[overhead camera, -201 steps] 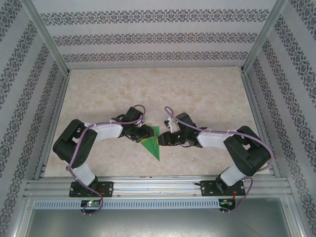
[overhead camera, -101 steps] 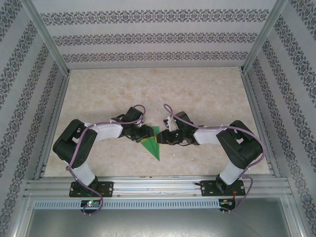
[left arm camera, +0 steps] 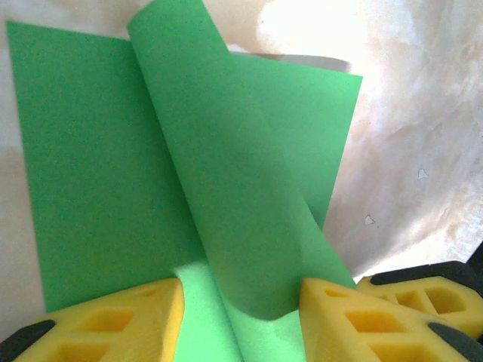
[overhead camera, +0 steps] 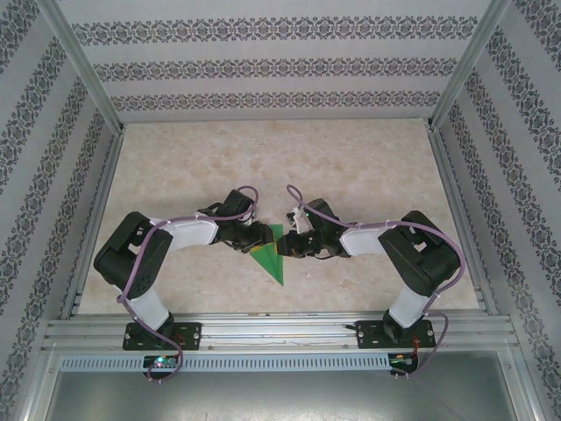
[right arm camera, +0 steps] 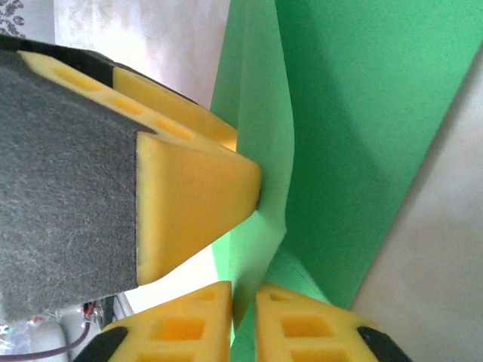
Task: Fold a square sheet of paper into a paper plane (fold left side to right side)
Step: Fourth fold the wing at the center of the table.
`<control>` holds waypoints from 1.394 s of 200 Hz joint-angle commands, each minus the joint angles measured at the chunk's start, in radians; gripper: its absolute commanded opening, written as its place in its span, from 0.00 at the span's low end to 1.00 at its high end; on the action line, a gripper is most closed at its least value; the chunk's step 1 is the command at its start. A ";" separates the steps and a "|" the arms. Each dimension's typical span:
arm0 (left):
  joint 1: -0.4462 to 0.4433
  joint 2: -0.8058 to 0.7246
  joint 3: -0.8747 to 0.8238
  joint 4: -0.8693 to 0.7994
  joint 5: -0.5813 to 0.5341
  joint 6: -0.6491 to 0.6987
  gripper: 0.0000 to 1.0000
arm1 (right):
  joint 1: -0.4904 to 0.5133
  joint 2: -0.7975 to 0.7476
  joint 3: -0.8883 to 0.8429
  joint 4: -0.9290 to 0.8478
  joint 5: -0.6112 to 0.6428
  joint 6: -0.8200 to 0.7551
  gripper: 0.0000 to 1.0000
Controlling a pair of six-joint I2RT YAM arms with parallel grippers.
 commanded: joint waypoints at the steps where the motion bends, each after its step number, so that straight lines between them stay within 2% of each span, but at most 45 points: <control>1: -0.016 0.031 -0.001 -0.070 -0.056 0.017 0.46 | -0.001 0.003 0.016 -0.022 0.015 -0.022 0.09; 18: -0.016 0.031 -0.001 -0.070 -0.055 0.017 0.46 | -0.003 0.000 0.015 -0.041 0.030 -0.032 0.02; 34: -0.016 0.029 -0.002 -0.072 -0.055 0.018 0.46 | -0.005 -0.003 0.016 -0.059 0.047 -0.044 0.00; 230: -0.017 0.022 -0.006 -0.062 -0.048 0.014 0.47 | 0.007 0.050 0.055 -0.142 0.127 -0.100 0.00; 279: -0.017 0.010 -0.006 -0.034 -0.022 0.007 0.52 | 0.019 0.068 0.056 -0.190 0.169 -0.098 0.00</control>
